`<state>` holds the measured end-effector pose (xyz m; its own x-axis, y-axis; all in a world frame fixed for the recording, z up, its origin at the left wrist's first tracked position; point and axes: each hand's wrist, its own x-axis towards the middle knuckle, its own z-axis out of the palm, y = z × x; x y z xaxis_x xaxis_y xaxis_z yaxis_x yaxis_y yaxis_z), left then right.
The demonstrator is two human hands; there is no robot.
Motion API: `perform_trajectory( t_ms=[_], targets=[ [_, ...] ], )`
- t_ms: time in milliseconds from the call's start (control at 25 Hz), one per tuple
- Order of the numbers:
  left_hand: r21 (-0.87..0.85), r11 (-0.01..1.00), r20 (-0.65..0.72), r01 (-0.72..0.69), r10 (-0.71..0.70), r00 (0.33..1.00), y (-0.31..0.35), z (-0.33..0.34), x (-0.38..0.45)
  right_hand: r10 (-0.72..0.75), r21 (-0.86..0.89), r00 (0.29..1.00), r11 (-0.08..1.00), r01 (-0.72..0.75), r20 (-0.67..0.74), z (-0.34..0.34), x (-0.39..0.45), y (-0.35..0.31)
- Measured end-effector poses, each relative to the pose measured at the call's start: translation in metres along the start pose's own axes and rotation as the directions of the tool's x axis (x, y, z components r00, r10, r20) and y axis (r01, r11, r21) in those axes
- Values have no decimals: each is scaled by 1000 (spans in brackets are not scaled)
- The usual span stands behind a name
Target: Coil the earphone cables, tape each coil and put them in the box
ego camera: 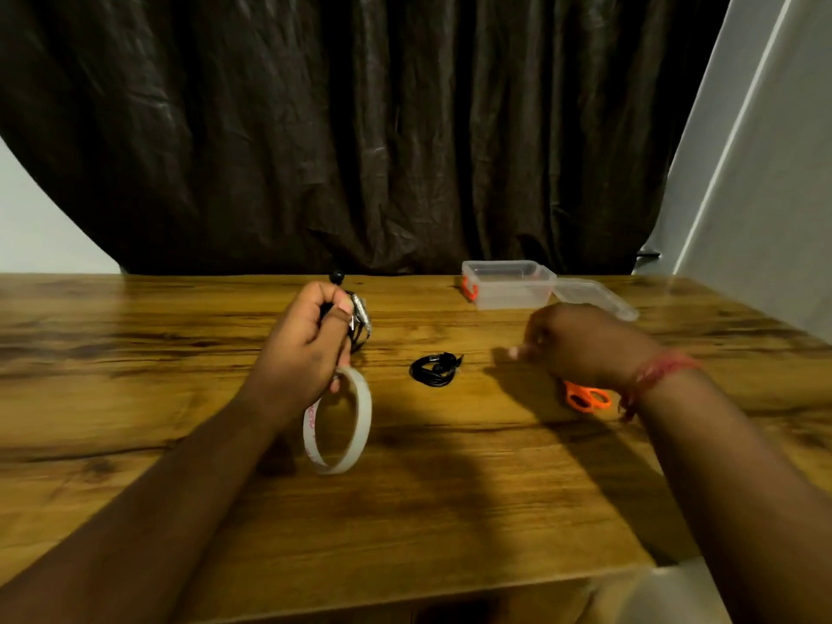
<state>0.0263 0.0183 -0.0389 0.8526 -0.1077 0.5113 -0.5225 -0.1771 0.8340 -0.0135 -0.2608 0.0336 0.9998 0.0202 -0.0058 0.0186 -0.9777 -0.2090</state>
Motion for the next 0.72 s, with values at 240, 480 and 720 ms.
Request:
perform_trajectory(
  t_ms=[240, 480, 720],
  targets=[
    [-8, 999, -70, -53, 52, 996, -1, 5, 0, -373, 872, 927, 463, 156, 33, 73, -42, -80],
    [-44, 995, -95, -91, 86, 992, 0, 3, 2, -339, 892, 940, 409, 191, -45, 73, -49, -76],
    [-112, 993, -148, -42, 25, 989, 2, 3, 4, -202, 55, 946, 973, 223, -254, 53, -26, -12]
  ],
)
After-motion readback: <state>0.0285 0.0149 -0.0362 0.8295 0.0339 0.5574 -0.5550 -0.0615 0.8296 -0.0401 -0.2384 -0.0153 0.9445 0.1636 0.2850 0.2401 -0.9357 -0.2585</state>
